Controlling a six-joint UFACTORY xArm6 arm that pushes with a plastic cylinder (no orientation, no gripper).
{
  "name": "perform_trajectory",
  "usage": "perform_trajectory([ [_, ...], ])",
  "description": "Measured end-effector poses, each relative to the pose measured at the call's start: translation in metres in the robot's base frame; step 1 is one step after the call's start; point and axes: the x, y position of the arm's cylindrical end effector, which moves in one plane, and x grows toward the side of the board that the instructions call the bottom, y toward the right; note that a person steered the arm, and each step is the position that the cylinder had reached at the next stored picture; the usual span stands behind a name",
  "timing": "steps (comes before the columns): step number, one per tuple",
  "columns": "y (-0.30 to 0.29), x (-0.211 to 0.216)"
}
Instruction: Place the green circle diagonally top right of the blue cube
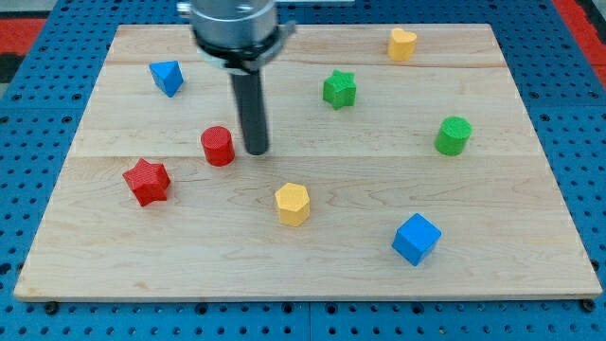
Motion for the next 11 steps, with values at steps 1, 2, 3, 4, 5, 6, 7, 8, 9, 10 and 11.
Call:
perform_trajectory([
  [1, 0.072, -0.007],
  [2, 0.159, -0.018],
  [3, 0.213, -0.038],
  [4, 0.255, -0.042],
  [5, 0.247, -0.015],
  [6, 0.249, -0.011],
  [7, 0.252, -0.029],
  [8, 0.286, -0.029],
  [9, 0.295, 0.011],
  [10, 0.25, 0.039],
  [11, 0.237, 0.074],
])
